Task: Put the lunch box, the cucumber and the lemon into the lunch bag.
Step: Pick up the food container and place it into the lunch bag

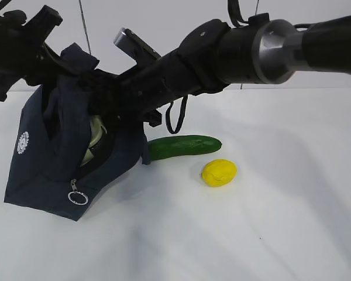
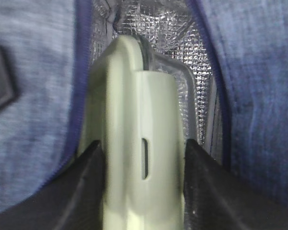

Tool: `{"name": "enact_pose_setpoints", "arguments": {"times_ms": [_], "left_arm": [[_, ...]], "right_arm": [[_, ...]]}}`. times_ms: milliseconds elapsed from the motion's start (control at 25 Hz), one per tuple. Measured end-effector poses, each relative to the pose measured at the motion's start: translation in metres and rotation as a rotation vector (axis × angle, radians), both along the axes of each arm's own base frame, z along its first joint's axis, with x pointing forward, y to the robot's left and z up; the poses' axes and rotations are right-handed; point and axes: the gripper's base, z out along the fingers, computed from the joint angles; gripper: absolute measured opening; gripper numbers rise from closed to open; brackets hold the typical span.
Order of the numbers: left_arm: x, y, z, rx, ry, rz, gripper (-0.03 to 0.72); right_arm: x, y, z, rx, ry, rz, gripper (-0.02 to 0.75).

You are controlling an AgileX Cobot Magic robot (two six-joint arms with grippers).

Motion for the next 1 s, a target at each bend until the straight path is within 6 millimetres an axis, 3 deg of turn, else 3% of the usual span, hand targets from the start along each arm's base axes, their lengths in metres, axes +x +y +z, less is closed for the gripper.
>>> {"name": "enact_pose_setpoints", "arguments": {"times_ms": [1000], "left_arm": [[0.0032,-0.0007,-0.0017,-0.015,0.005,0.012,-0.006]], "right_arm": [[0.0042,0.0062,0.0069,0.095,-0.102,0.029,0.412]]}}
